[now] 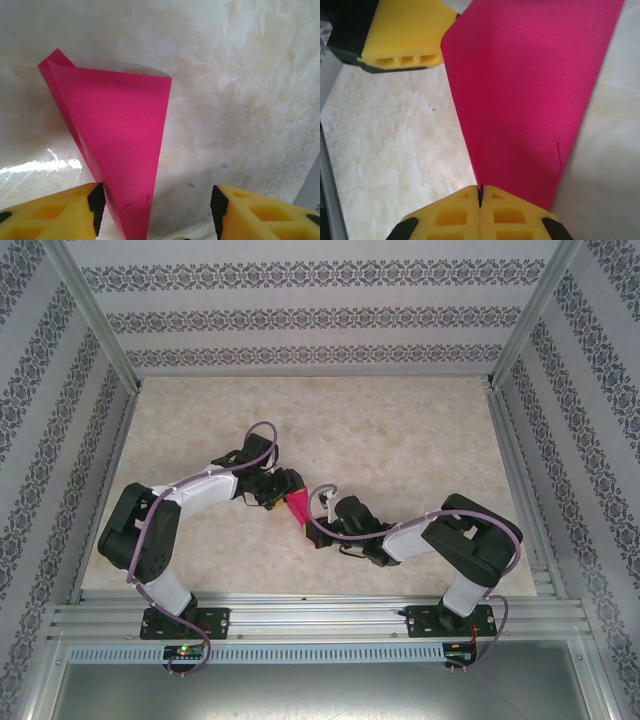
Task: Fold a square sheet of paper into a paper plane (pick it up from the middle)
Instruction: Fold the wing for the fifth time at the center of the table.
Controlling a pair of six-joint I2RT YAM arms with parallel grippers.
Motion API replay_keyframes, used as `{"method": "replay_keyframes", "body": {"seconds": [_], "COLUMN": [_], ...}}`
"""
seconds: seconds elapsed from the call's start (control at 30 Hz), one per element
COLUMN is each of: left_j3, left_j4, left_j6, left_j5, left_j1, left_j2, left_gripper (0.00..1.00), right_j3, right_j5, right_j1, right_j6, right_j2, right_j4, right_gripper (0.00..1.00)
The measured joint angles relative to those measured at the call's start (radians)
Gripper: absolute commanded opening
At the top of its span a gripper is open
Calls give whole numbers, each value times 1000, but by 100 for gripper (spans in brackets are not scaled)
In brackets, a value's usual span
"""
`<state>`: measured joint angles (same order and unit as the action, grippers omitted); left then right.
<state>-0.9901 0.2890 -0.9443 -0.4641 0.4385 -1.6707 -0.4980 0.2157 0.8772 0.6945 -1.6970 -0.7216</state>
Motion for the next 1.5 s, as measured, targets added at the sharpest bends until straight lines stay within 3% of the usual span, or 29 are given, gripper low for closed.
{"method": "replay_keyframes", "body": {"seconds": [0.2,0.47,0.53,0.67,0.87,1.17,1.3,1.5], "left_j3": [1,1,0,0,0,0,0,0], "left_j4": [45,84,92,100,102,101,101,101], "left_j6": [-19,-26,-25,-22,-21,-21,-21,-21], "left_j5": [0,0,0,0,-5,-10,-15,-23], "left_j1": [0,0,0,0,0,0,0,0], "left_j2": [-6,-6,-6,-6,-6,-6,-6,-6], "left_gripper": [53,21,12,6,4,4,4,4], "right_j3": [-13,-13,-15,-45,-101,-208,-240,-257], "right_j5": [-75,-186,-217,-276,-411,-653,-718,-774], "right_j1": [48,100,110,130,196,306,319,325], "right_j6": [-83,-200,-235,-310,-444,-631,-656,-666], "right_j2": [2,45,65,85,86,37,-8,-36], "right_j4": [22,68,92,169,277,391,423,442], "right_gripper": [2,7,12,25,35,43,40,27]}}
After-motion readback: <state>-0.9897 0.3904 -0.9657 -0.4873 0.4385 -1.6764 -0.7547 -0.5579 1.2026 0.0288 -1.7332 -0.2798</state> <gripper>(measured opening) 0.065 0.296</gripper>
